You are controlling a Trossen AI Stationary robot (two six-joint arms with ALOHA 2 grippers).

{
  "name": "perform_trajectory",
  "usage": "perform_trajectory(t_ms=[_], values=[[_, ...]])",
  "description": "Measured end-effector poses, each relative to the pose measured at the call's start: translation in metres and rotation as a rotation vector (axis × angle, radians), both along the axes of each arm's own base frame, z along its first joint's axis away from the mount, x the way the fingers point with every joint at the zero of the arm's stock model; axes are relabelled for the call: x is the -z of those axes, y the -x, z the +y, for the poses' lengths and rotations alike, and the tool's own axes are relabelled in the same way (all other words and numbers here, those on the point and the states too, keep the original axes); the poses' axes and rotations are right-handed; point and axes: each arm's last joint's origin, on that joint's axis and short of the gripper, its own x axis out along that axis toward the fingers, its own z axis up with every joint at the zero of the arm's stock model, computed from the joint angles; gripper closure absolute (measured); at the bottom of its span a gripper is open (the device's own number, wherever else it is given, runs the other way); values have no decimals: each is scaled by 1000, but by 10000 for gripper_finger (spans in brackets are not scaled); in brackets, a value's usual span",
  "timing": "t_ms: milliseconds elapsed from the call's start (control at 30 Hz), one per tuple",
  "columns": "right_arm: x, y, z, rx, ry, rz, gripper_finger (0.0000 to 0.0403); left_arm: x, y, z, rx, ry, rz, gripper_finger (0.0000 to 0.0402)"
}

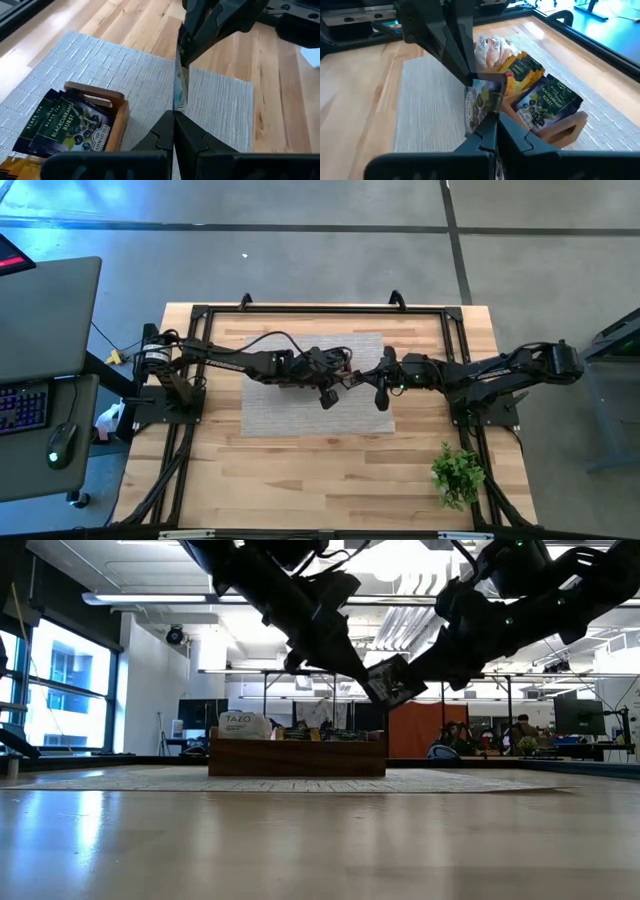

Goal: Pick & Place Tea
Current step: Put the violet tea bag into the right section of the wooden organizer

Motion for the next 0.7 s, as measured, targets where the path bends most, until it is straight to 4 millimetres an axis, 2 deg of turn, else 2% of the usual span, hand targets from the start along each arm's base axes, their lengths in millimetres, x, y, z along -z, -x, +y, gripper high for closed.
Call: perform_trajectory(t_ms=[267,467,600,700], values=[[3,3,-6,134,121,55,402,8,6,0,-8,-3,100,401],[3,4,-9,147,143,64,402,13,12,1,-70,20,169,401],[-6,0,-10,88,214,-4,402,14,13,0,-52,45,185,401],[-23,-11,-12,33,269,-4,402,-2,21,-1,-37,59,172,401]])
